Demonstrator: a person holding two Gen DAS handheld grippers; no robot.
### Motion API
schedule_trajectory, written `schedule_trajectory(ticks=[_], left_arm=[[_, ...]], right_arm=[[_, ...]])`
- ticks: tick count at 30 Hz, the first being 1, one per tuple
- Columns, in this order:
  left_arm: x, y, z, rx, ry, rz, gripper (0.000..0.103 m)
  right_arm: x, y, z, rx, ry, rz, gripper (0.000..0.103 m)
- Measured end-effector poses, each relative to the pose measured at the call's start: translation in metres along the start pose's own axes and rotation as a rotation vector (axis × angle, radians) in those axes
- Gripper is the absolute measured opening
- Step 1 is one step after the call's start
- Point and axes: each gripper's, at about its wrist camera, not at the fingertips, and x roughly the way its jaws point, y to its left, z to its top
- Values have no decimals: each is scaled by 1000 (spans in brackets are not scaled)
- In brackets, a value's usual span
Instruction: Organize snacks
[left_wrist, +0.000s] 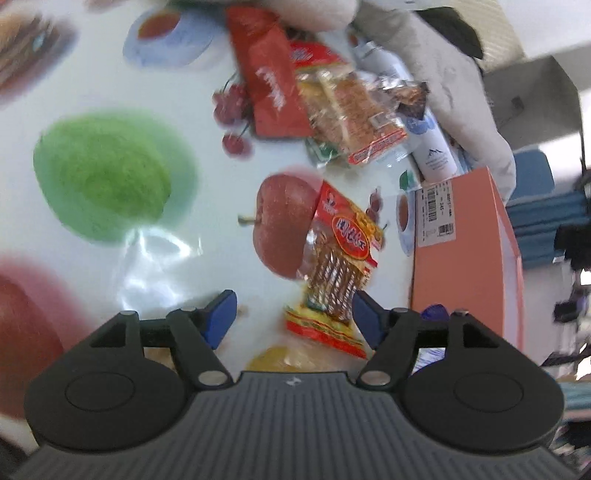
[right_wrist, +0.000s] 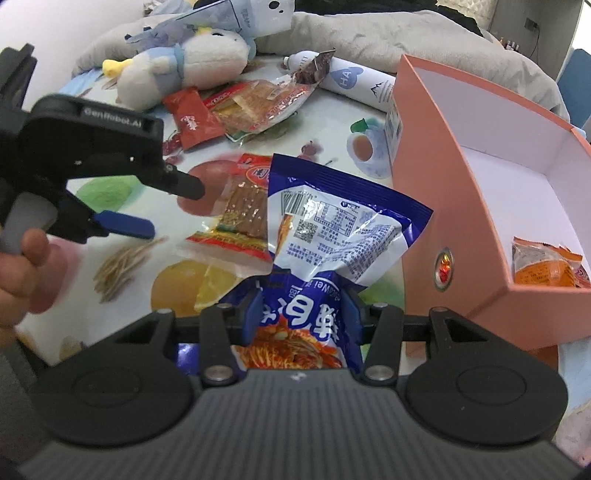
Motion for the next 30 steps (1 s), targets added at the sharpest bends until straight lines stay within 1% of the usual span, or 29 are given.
schedule_trajectory(ticks=[3,6,8,11,13,17,18,20,22,26,28,29,30], left_arm=[[-1,4,-3,-105,46,0,74],[3,12,-10,-218,86,-40,72],[5,19,-13,-300,85,-80,72],[9,21,-16,-376,68,-90,62],[11,19,-18,-391,50,-83,58],[17,16,-23,-425,27,-82,55],[17,15,-24,-425,16,-80,55],[18,10,-23,-391,8,-55,50],[22,7,-22,-368,0,-40,43],[27,1,-21,-336,-15,-13,32],[29,-2,-21,-332,-28,2,22],[30,-2,-22,-329,-36,11,19],[32,-3,-22,-328,-44,18,11]], right_arm=[[3,-3,3,4,-1,-1,49],[4,-7,3,12,1,5,49],[4,-8,3,20,6,11,49],[1,-10,3,34,8,27,49],[-2,-9,4,31,3,30,49],[-5,-12,3,42,5,41,49],[-6,-12,2,43,6,41,49],[-10,-13,1,40,7,47,49],[-14,-13,-2,34,7,50,49],[-12,-15,-5,33,16,46,49],[-11,-16,-7,38,22,51,49],[-12,-16,-8,37,23,51,49],[-12,-15,-9,36,22,51,49]])
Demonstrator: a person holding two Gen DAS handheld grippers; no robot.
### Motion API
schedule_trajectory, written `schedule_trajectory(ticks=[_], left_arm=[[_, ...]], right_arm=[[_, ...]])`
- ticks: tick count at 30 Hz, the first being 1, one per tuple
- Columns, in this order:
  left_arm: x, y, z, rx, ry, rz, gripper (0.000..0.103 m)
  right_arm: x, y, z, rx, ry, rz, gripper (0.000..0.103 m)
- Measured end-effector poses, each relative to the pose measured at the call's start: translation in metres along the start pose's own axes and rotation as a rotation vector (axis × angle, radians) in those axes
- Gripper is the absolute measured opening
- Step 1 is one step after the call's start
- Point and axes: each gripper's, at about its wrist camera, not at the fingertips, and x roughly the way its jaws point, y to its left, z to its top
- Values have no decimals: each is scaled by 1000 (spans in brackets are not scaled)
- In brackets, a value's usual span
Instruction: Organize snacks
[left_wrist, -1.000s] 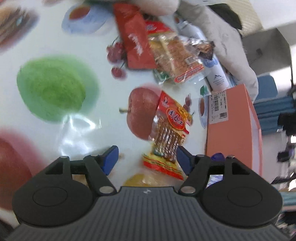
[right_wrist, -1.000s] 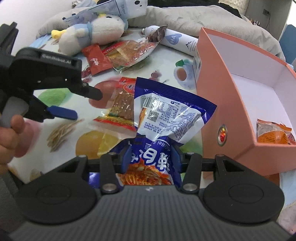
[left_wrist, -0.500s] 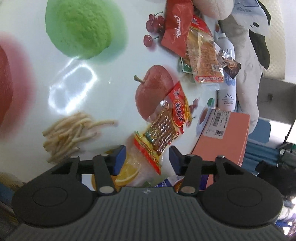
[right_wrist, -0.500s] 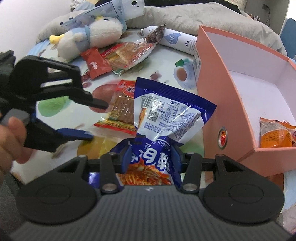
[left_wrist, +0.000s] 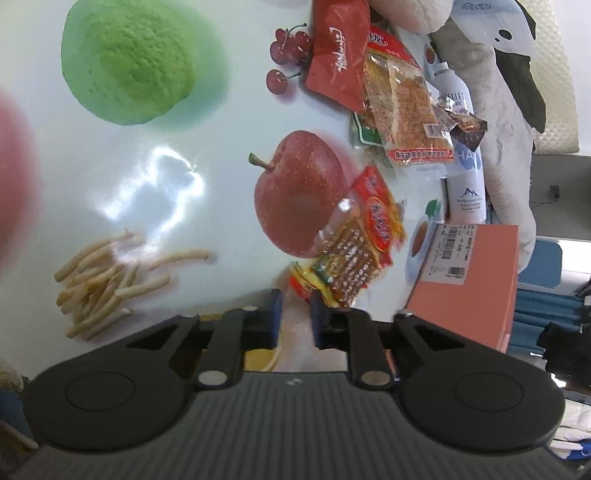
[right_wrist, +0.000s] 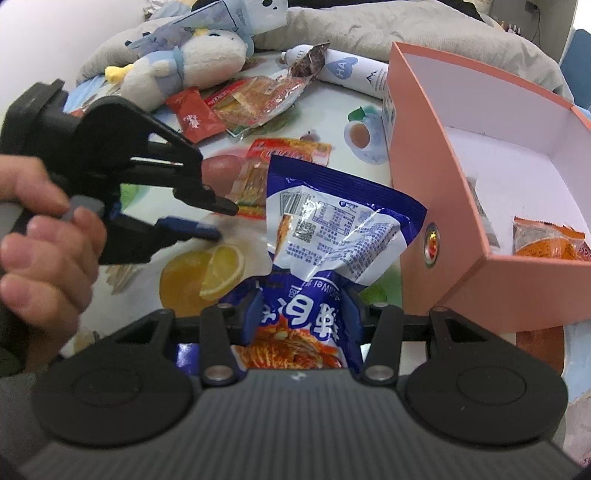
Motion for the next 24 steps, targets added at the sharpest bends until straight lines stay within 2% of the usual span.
schedule_trajectory(ticks=[1,3,7,14,18,21,24], left_arm=[[2,0,-1,6,-7,3,4],[6,-2,0,31,-23,0,0],[-1,-14,-2,115,-42,1,0],[-47,-39,1,182,-57,-115,0],[-77,-68,0,240,-78,-176,0],[-93,-89,-3,319,-108,-175,0],[-104,-105,-3,352,-113,-181,0]], right_arm=[[0,0,0,0,0,0,49],[-2,0,1,2,0,2,49],[-12,-2,7,-7,-23,5,49],[-30,-9,30,-1,-72,28,49],[-46,-15,48,20,-121,27,49],[-55,-23,58,38,-144,19,49],[-62,-33,66,52,-160,4,49]])
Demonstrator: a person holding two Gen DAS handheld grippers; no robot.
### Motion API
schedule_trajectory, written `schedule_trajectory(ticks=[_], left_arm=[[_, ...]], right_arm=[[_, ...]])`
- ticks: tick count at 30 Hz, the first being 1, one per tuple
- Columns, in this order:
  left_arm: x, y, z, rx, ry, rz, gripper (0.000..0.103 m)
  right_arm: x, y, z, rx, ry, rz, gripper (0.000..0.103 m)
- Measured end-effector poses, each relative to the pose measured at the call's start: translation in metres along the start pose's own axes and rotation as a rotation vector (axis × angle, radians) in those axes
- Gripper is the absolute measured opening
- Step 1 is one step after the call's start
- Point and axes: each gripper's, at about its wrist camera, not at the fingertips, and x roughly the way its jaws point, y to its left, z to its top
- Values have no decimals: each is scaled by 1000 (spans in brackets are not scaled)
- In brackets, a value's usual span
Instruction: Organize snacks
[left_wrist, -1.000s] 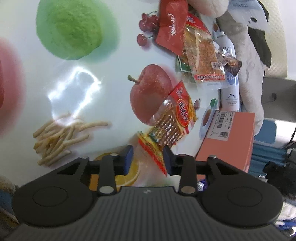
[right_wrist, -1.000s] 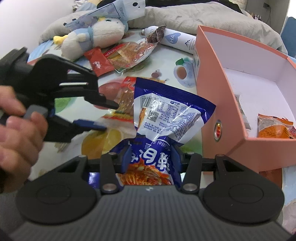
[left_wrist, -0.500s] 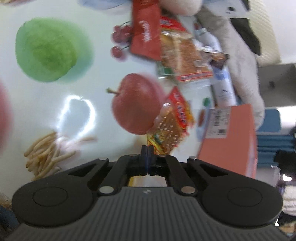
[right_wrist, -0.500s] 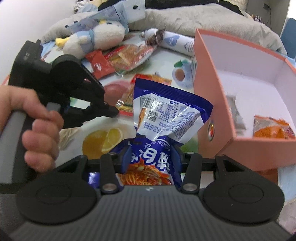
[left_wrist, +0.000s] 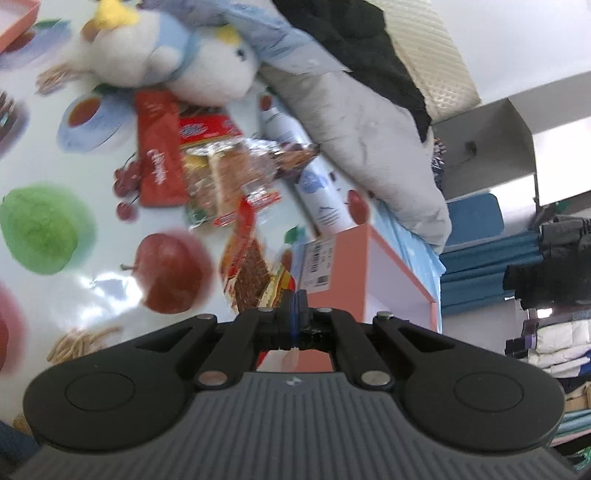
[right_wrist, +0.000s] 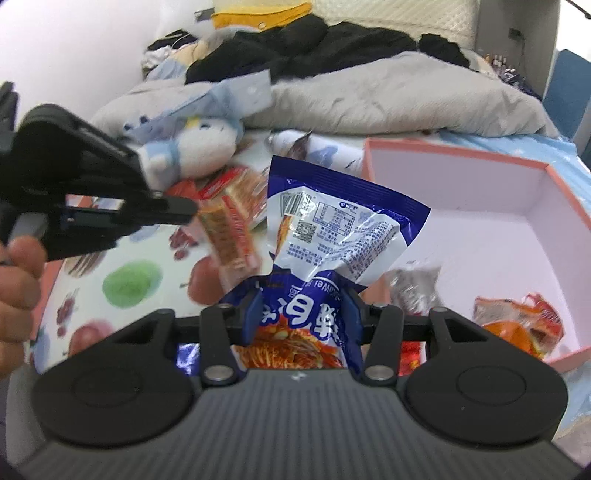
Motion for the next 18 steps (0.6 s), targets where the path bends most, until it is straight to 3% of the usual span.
schedule_trajectory(ticks=[10,18], left_arm=[[-12,-49,6,149,10,38,0],[-23,-112,7,348,-7,56,0]], right_arm=[[-9,-38,19,71,11,-11,49],[-20,-62,46,88,-22,-23,49]])
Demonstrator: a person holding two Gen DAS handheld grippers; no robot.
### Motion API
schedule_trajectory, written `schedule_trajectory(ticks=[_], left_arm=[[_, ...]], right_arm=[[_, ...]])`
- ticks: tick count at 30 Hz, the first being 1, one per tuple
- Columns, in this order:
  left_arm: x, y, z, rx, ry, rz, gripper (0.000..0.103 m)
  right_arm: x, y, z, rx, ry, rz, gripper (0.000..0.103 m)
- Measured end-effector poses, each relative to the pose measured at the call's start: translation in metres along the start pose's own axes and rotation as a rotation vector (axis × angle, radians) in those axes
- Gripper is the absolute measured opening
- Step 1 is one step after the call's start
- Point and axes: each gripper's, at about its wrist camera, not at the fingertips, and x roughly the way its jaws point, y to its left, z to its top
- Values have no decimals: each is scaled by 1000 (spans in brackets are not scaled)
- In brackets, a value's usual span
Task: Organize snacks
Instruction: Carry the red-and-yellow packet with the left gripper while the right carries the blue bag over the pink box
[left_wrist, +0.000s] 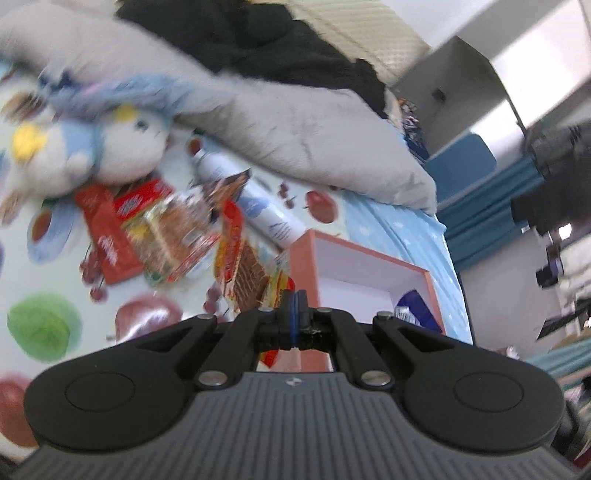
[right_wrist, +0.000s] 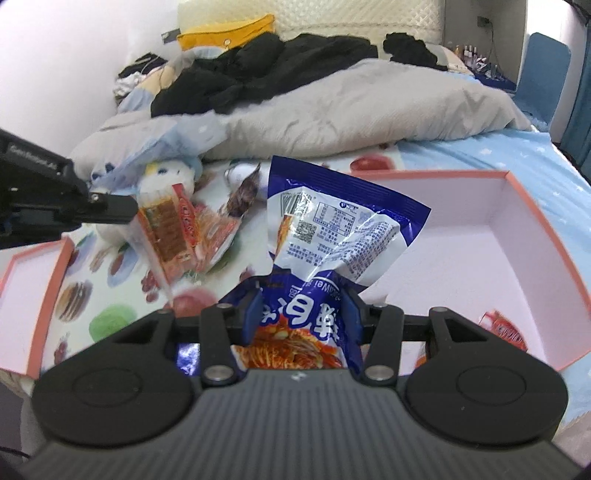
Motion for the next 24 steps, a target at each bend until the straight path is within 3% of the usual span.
schedule_trajectory(ticks=[6,12,16,24], left_arm=[[-9,-56,16,113,-10,-30,0],[0,-123,24,317,-15,-5,0],[20,-152,10,412,4,13,0],[92,-174,-33,457,156,5,0]], right_arm=[[-20,-17,24,-11,-56,-33,49],[-24,-42,31,30,-47,-54,49],[-17,-66,30,46,-3,-89,49],[18,-121,8,89,148,-135,49]])
